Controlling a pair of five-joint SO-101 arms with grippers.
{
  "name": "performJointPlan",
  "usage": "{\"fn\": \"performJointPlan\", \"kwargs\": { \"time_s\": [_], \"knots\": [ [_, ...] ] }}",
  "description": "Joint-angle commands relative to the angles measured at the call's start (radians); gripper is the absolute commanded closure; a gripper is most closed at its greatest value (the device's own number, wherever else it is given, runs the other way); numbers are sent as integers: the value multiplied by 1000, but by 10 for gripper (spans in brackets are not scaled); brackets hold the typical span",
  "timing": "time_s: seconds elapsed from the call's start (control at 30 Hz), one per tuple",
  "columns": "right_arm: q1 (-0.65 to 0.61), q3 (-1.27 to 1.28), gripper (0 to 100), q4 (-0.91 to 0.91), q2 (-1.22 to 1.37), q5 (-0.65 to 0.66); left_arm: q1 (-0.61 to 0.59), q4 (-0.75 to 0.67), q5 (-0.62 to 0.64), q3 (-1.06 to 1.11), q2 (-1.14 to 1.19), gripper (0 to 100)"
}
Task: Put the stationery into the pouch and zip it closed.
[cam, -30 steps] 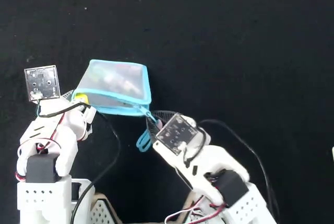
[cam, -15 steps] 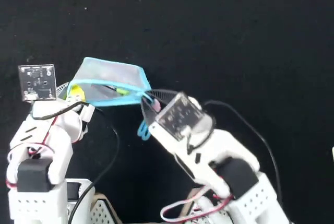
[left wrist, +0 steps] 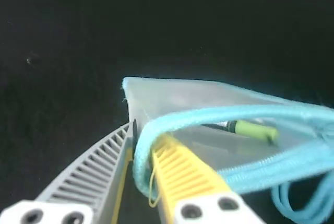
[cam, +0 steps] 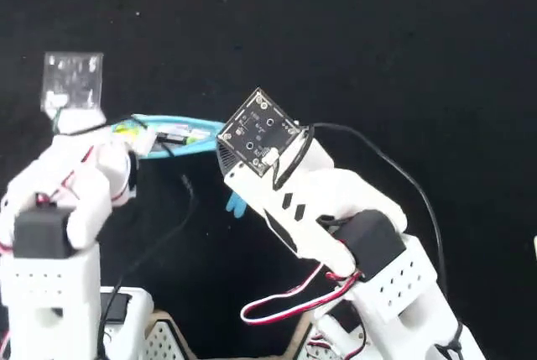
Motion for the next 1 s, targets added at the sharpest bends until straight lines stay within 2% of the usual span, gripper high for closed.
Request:
{"fn": "performJointPlan", "kwargs": {
  "time_s": [0.0, 0.17, 0.43, 0.57, 0.8, 0.97],
  "knots": [
    [-49, -71, 988, 0, 8, 6, 54, 114, 44, -280, 107, 925],
    [-69, -71, 988, -2, 8, 6, 47, 226, 49, -412, 201, 815],
    [-66, -76, 988, -25, 8, 3, 45, 347, 43, -587, 124, 812],
    [-66, -71, 988, -74, 10, 0, 45, 394, 26, -607, 55, 812],
    [-66, -76, 988, -126, 12, 3, 48, 394, -189, -392, -91, 812],
    [-64, -93, 988, -144, 65, 5, 53, 394, -272, -206, -215, 812]
  ]
}}
